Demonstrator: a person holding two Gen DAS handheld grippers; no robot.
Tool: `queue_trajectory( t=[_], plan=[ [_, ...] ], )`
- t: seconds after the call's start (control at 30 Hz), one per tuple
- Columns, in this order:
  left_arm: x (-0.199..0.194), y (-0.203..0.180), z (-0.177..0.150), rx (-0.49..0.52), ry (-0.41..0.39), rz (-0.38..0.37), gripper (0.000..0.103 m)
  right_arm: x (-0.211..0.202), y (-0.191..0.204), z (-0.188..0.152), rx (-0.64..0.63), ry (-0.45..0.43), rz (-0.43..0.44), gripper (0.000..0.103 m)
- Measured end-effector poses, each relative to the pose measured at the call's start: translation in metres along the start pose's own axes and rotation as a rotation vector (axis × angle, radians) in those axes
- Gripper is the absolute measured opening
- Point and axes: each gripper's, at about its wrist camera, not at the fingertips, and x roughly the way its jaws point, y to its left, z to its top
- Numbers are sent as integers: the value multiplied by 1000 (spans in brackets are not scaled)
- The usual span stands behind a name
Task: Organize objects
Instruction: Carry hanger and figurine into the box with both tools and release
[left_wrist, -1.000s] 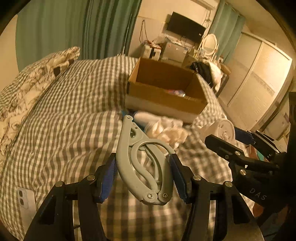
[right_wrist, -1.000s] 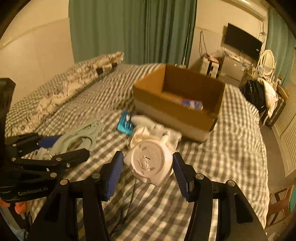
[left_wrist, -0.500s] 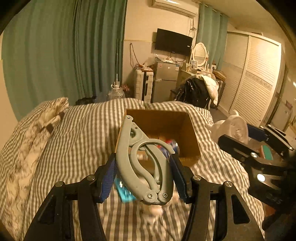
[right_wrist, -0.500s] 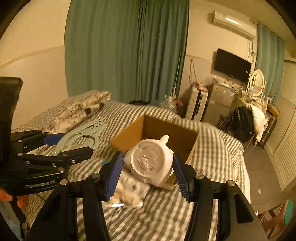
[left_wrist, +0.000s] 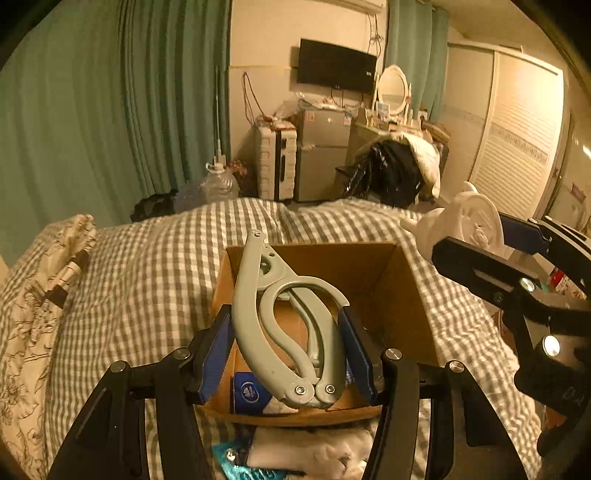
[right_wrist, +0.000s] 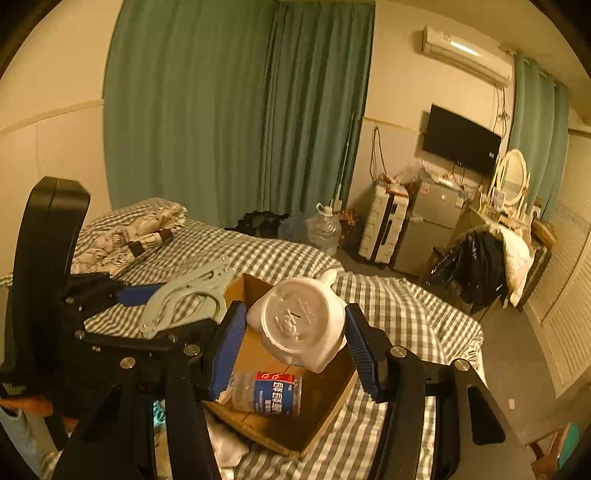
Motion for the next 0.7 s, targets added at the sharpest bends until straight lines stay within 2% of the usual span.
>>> queue_trajectory(
  t=[0.27, 0.33, 0.37, 0.4, 0.43, 0.47, 0.7],
  plan=[
    [39, 8, -14, -28, 42, -67, 59, 59, -14, -17, 43, 103, 47, 54],
    [40, 9, -17, -29, 34, -66, 64, 65, -12, -22, 54, 111, 51, 55],
    [38, 10, -18, -27, 27, -56, 74, 67, -14, -24, 62, 107, 49, 63],
    [37, 10, -19, -26, 23, -46, 85, 67, -16, -26, 70, 103, 40, 72],
    [33, 11, -21, -26, 14, -29, 88, 66, -17, -27, 79, 99, 27, 82],
    [28, 12, -22, -27, 5, -18, 91, 61, -19, -28, 84, 90, 15, 83],
    [-22, 27, -34, -50, -25, 42, 94, 6, -26, -26, 93, 47, -41, 86]
  ],
)
